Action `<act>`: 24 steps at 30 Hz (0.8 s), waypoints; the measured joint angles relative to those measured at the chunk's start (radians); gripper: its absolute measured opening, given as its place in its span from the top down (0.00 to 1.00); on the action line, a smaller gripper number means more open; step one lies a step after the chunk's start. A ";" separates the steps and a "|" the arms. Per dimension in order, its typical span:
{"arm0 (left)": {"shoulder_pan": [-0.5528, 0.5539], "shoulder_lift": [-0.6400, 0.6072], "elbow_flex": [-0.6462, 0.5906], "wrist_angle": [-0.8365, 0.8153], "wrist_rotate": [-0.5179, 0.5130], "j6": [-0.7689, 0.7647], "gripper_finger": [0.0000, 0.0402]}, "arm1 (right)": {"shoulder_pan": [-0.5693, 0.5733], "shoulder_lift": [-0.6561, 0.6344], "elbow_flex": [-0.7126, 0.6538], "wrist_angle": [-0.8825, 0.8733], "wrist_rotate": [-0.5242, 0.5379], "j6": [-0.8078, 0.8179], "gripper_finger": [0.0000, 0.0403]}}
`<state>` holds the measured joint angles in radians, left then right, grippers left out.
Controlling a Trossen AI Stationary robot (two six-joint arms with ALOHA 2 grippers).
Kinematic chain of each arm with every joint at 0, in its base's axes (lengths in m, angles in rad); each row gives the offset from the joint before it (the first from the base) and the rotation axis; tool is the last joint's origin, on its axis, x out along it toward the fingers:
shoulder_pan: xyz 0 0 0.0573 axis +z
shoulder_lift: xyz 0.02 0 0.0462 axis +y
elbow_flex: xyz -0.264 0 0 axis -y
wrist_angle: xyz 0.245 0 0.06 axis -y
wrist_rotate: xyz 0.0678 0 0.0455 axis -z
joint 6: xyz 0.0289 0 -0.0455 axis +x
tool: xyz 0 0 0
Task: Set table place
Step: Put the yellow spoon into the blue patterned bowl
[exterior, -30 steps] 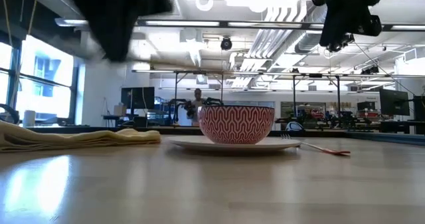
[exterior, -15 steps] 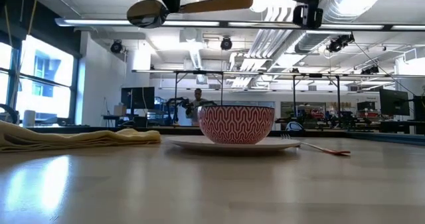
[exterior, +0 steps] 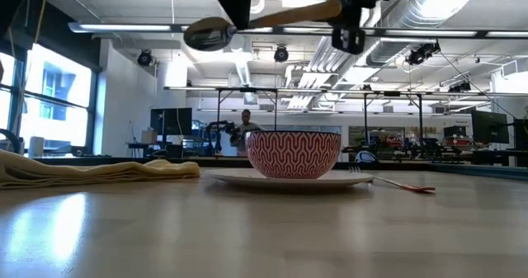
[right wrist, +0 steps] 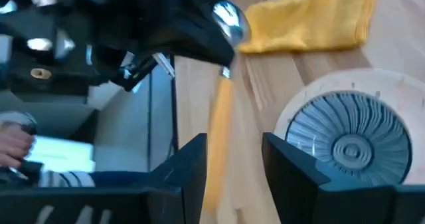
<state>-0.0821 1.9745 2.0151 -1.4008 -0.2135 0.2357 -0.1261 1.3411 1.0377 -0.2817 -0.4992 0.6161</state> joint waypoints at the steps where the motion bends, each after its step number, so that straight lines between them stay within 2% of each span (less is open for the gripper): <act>1: 0.015 0.002 0.000 0.001 0.024 -0.012 1.00 | 0.000 0.015 0.022 -0.018 0.002 -0.028 0.67; 7: 0.089 0.004 0.000 0.002 0.121 -0.031 1.00 | 0.014 0.118 0.210 -0.283 0.126 -0.240 0.68; 11: 0.111 0.004 0.000 0.010 0.129 -0.029 1.00 | 0.029 0.207 0.352 -0.510 0.228 -0.351 0.68; 14: 0.116 0.004 -0.004 -0.012 0.129 -0.024 1.00 | 0.031 0.239 0.419 -0.616 0.256 -0.377 0.68; 17: 0.123 0.004 -0.004 -0.030 0.135 -0.018 1.00 | 0.032 0.242 0.478 -0.651 0.258 -0.390 0.68; 21: 0.121 0.004 -0.004 -0.028 0.213 0.036 1.00 | 0.058 0.245 0.533 -0.715 0.270 -0.431 0.68; 24: 0.112 0.004 -0.004 -0.008 0.256 0.064 1.00 | 0.098 0.241 0.538 -0.787 0.319 -0.464 0.68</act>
<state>0.0303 1.9785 2.0109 -1.4085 0.0428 0.2993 -0.0281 1.5825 1.5762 -1.0688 -0.1802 0.1519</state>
